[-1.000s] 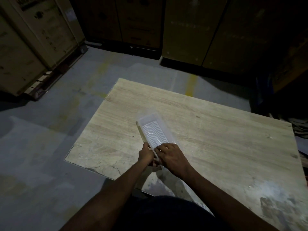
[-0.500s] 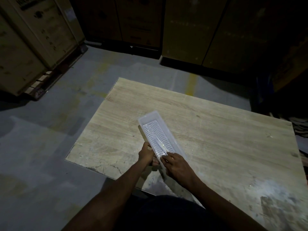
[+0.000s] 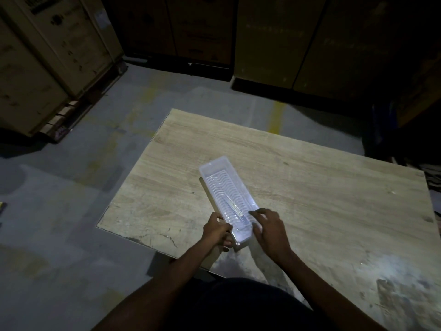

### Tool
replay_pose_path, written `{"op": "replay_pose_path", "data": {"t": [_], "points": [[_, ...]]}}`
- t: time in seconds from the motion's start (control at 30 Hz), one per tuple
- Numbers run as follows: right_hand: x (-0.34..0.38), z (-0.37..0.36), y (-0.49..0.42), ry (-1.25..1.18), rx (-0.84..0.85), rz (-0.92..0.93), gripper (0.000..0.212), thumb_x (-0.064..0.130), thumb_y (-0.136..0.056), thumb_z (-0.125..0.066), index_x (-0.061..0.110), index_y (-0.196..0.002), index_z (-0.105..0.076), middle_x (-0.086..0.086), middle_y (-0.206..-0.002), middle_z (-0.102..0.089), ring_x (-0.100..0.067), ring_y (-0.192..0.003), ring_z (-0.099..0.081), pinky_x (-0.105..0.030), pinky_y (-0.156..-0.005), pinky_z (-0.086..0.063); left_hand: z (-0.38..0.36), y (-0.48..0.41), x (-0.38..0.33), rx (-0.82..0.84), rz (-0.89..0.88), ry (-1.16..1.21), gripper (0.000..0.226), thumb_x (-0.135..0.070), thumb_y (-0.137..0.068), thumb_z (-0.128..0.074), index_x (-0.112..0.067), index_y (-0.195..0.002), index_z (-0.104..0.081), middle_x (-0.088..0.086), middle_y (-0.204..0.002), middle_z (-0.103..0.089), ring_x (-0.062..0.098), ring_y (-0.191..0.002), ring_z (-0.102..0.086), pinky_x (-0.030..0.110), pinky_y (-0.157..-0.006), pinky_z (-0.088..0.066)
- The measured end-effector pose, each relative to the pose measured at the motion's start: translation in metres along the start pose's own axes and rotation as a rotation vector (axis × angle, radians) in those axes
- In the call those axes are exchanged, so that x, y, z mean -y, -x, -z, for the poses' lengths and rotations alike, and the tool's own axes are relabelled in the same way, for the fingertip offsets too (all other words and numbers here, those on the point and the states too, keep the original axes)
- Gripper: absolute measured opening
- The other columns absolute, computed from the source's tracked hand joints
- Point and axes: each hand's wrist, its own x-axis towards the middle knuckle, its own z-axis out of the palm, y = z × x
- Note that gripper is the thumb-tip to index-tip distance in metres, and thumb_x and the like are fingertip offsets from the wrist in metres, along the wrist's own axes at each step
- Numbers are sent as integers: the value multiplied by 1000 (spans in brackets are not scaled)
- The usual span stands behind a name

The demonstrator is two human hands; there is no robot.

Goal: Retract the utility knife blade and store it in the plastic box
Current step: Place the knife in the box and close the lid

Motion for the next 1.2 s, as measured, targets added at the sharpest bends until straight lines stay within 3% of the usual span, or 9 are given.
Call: {"op": "replay_pose_path", "data": {"t": [0.17,0.37,0.5,0.6,0.67,0.83,0.9,1.07,1.2], "points": [[-21,3,-8,-230,69,-236,45,34,-88,-45,23,-131,-55,-10,-104,-59,-26,-96,-59,-36,-78,-48,-6,12,14,102,13,-104,38,-5,-71,-65,-23,-97,-46,18,-66,-66,29,-49,-58,40,-54,-52],[-23,6,-14,-401,143,-442,49,11,-90,-58,16,-137,-45,-6,-89,-59,-21,-86,-57,-27,-76,-38,-8,9,20,101,-15,-160,41,-7,-67,-70,-23,-96,-44,20,-74,-67,30,-55,-61,43,-56,-53],[-26,4,-14,-397,147,-442,47,11,-89,-58,19,-134,-47,-8,-83,-63,-23,-82,-60,-28,-74,-41,-8,6,22,61,-84,-221,44,-9,-66,-73,-20,-99,-45,24,-97,-69,27,-57,-66,41,-56,-58],[-26,2,-15,-392,154,-470,45,12,-90,-57,23,-132,-49,-8,-81,-65,-23,-83,-62,-29,-74,-44,-9,7,21,56,-110,-228,42,-3,-73,-71,-13,-105,-45,20,-96,-67,18,-48,-63,29,-44,-55],[-25,0,-16,-390,159,-483,44,12,-91,-56,25,-132,-49,-6,-82,-65,-21,-82,-62,-28,-74,-45,-10,4,23,42,-144,-271,42,-7,-74,-71,-12,-106,-46,16,-94,-67,18,-56,-66,25,-42,-50],[-26,0,-16,-401,157,-493,46,13,-91,-57,26,-134,-48,-11,-95,-69,-24,-92,-65,-33,-83,-49,-14,-5,29,13,-181,-349,44,-13,-71,-72,-17,-104,-44,11,-93,-68,26,-81,-69,33,-64,-58],[-27,-1,-16,-395,158,-491,46,14,-91,-57,28,-134,-48,-8,-91,-68,-23,-90,-65,-35,-84,-50,-13,-4,30,20,-201,-373,45,-14,-73,-72,-15,-108,-43,11,-97,-68,25,-87,-68,31,-71,-55],[-25,0,-18,-397,162,-470,46,10,-90,-57,25,-133,-50,-3,-80,-64,-18,-83,-61,-28,-77,-44,-12,-8,33,33,-214,-389,48,-11,-78,-69,-13,-116,-39,7,-96,-62,18,-85,-60,17,-57,-41],[-22,-2,-19,-428,159,-479,49,9,-89,-59,24,-135,-50,-2,-79,-65,-16,-80,-62,-29,-77,-47,-3,-13,33,17,-222,-350,48,-7,-78,-69,-18,-115,-41,3,-86,-59,13,-74,-58,10,-50,-43]]}}
